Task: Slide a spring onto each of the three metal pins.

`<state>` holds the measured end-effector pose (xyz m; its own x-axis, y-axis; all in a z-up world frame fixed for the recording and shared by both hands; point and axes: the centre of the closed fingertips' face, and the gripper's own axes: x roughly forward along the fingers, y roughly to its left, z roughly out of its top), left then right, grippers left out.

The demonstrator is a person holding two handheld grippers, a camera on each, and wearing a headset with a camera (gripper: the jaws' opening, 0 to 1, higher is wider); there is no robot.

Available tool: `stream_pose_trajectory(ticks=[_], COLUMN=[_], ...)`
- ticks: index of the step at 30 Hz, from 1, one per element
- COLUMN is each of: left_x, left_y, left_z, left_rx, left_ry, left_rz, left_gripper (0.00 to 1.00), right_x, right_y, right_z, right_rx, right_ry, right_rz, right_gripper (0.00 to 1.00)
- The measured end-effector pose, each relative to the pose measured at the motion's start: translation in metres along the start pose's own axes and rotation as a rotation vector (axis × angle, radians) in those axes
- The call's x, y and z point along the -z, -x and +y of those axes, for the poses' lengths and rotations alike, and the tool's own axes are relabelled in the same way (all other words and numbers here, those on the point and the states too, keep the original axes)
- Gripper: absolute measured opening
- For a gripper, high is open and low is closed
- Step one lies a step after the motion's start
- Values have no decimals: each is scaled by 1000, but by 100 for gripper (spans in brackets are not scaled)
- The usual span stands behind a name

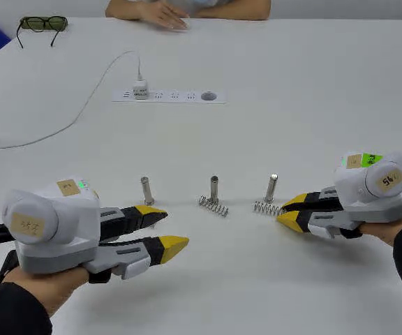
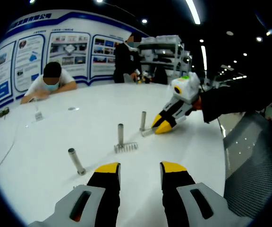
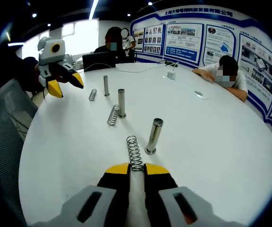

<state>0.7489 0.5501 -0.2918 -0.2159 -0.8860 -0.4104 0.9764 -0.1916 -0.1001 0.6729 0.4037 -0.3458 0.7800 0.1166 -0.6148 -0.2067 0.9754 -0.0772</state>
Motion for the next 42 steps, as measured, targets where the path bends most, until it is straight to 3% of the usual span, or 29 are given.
stream_pose_trajectory(ticks=[10,20,34,42], left_x=[0,-4,-11,-14], left_y=[-7,-28,-60,-65], left_z=[-5,-15,-45,-50], left_rx=[25,86,194,210], left_ry=[-26,-104,-282,-337], left_rz=[12,39,83,83], left_gripper=[33,32,30,26], right_x=[0,-9,-45,-59], right_y=[10,25,37,36], right_z=[6,22,58,75], right_rx=[-9,-33,-118,-152], right_ry=[21,66,150,206], right_rz=[27,55,86,104], right_gripper=[12,11,11,11])
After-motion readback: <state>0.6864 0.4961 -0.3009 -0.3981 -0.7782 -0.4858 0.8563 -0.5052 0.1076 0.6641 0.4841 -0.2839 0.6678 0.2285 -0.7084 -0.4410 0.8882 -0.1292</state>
